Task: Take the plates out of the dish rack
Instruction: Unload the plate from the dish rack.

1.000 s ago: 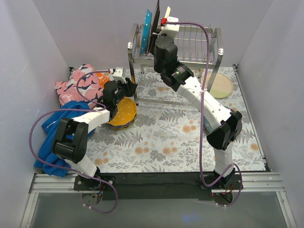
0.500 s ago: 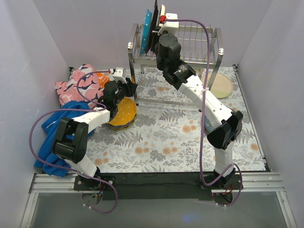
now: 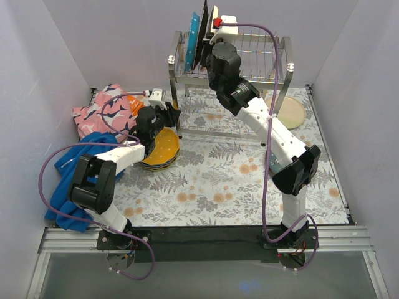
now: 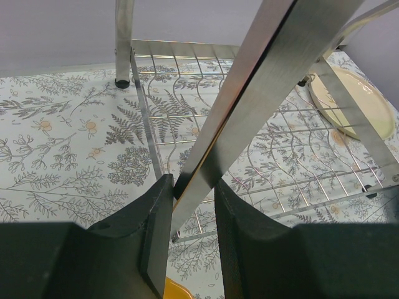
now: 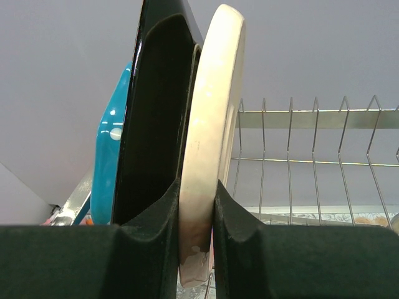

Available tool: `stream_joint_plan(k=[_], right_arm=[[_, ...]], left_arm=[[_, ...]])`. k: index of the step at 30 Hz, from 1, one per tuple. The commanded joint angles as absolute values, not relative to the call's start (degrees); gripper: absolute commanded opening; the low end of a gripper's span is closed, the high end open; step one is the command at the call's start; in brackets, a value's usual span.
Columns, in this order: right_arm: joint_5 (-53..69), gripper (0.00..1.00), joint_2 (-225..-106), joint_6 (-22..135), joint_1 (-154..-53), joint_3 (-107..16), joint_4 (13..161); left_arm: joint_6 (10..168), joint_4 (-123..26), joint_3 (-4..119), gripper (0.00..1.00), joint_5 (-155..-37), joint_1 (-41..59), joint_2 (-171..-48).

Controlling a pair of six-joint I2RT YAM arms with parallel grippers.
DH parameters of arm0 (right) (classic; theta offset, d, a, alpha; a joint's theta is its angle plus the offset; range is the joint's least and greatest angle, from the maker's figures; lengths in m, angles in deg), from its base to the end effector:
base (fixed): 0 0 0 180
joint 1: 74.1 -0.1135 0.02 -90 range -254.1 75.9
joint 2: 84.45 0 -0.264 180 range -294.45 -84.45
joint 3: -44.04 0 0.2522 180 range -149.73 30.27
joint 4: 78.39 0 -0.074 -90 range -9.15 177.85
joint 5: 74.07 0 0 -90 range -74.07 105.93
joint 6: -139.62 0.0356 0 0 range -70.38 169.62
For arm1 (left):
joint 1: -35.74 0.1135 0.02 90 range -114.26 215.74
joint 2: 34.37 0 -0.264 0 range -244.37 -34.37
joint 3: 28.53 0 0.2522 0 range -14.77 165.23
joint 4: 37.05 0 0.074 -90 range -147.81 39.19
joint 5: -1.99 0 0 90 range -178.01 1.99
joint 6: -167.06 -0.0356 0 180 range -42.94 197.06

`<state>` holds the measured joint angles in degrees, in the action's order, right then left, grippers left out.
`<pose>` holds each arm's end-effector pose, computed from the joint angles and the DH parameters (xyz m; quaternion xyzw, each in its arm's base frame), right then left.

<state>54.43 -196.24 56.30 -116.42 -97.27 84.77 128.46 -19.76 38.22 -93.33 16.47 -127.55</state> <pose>0.3379 0.2777 0.5053 0.0646 0.6403 0.1183 0.7562 0.3468 -0.1247 0.2475 -0.1815 0.7390 -0.4035 0.5080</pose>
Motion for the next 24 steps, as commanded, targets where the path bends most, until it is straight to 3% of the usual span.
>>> stream_joint_plan(k=[1, 15, 24], right_arm=[[52.84, 0.01, -187.63, 55.24, -111.98, -103.41, 99.0], [44.23, 0.01, -186.58, 57.79, -110.75, -103.32, 99.19], [48.62, 0.01, -183.59, 58.93, -110.49, -94.46, 98.74]], left_arm=[[128.13, -23.74, 38.84, 0.0, -86.95, 17.99, -127.53], [128.3, -23.82, 39.2, 0.0, -86.51, 18.07, -127.97], [128.39, -24.0, 39.37, 0.0, -87.13, 18.07, -128.32]])
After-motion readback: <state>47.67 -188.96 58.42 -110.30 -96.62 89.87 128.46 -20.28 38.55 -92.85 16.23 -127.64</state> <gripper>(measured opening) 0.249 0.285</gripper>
